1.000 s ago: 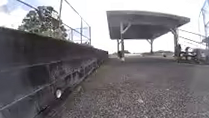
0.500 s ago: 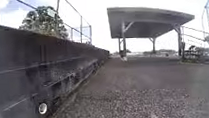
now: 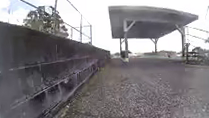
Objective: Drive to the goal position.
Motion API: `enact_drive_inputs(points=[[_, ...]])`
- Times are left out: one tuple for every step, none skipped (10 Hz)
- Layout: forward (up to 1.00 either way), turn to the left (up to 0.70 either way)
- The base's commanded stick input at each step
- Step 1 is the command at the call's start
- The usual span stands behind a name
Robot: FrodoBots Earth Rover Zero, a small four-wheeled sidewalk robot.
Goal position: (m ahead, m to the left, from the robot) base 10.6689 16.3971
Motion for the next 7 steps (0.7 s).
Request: enact_drive_inputs(points=[[0.70, 0.01], [0.70, 0.01], [0.70, 0.01], [0.70, 0.01], [0.70, 0.01], [0.70, -0.02], [0.70, -0.14]])
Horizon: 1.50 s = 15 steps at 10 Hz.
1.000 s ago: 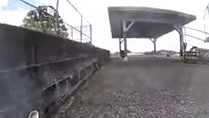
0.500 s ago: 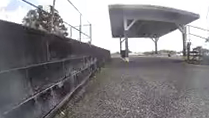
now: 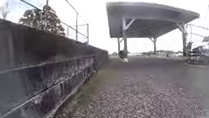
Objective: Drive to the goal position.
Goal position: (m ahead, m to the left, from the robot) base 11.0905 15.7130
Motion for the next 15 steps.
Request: enact_drive_inputs(points=[[0.70, -0.23], [0.70, -0.14], [0.70, -0.05], [0.70, -0.01], [0.70, 0.01], [0.70, 0.01], [0.70, 0.28], [0.70, 0.36], [0.70, 0.36], [0.70, 0.29], [0.70, 0.04], [0.70, 0.02], [0.70, 0.01], [0.70, 0.01], [0.70, 0.01]])
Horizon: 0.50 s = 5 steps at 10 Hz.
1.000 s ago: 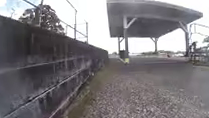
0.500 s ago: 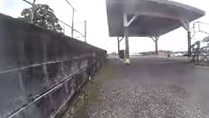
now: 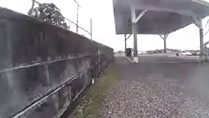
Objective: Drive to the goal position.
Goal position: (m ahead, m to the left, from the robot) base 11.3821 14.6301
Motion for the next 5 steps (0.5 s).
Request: enact_drive_inputs(points=[[0.70, 0.01], [0.70, 0.01], [0.70, 0.01], [0.70, 0.01], [0.70, -0.05]])
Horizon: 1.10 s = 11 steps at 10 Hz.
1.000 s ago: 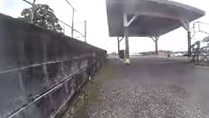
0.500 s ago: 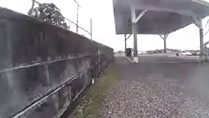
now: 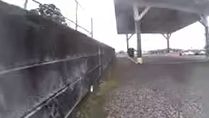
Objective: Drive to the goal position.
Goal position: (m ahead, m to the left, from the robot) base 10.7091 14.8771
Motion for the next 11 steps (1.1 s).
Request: enact_drive_inputs(points=[[0.70, -0.16], [0.70, -0.25], [0.70, -0.17], [0.70, -0.07], [0.70, -0.02], [0.70, -0.08], [0.70, -0.20], [0.70, -0.21], [0.70, -0.17], [0.70, -0.26], [0.70, -0.32]])
